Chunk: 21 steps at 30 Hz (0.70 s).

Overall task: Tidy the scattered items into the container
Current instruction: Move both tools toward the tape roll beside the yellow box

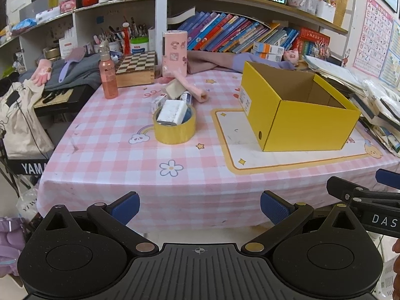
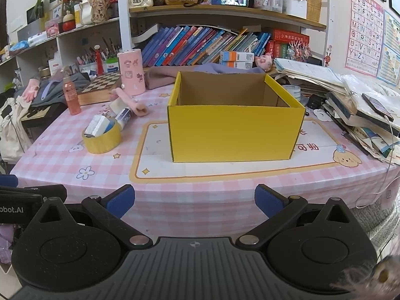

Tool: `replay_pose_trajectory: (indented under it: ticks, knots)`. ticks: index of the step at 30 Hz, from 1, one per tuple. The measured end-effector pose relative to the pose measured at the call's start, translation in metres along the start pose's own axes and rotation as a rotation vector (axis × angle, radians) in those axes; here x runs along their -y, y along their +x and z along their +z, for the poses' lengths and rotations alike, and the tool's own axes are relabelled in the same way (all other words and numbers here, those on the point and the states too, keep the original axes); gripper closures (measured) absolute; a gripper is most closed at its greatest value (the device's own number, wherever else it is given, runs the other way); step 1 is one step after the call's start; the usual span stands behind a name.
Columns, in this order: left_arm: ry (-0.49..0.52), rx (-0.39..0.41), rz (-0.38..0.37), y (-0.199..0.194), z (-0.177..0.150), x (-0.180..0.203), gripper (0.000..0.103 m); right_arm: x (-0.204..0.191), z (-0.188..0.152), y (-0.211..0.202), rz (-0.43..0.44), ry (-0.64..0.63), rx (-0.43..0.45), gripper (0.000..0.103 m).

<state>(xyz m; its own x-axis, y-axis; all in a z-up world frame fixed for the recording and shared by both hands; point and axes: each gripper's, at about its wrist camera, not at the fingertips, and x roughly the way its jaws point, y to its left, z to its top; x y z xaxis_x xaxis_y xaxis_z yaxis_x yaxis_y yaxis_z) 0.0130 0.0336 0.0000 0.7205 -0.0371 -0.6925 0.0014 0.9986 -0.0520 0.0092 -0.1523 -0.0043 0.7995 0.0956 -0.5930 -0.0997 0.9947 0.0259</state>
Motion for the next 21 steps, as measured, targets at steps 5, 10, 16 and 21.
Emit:
replay_pose_trajectory:
  ticks: [5,10,16,21]
  knots:
    - [-0.012,0.005,0.015,-0.002,0.0,-0.009,0.0,-0.007,0.002,0.002,0.014,-0.006,-0.001,0.0]
    - [-0.033,0.006,0.033,-0.004,-0.001,-0.019,0.0,-0.017,0.005,0.006,0.037,-0.025,-0.004,0.0]
    - [-0.06,0.003,0.06,-0.005,-0.002,-0.035,0.0,-0.033,0.008,0.011,0.068,-0.048,-0.011,0.0]
    - [-0.077,-0.001,0.081,-0.007,-0.003,-0.046,0.0,-0.047,0.011,0.016,0.094,-0.067,-0.016,0.0]
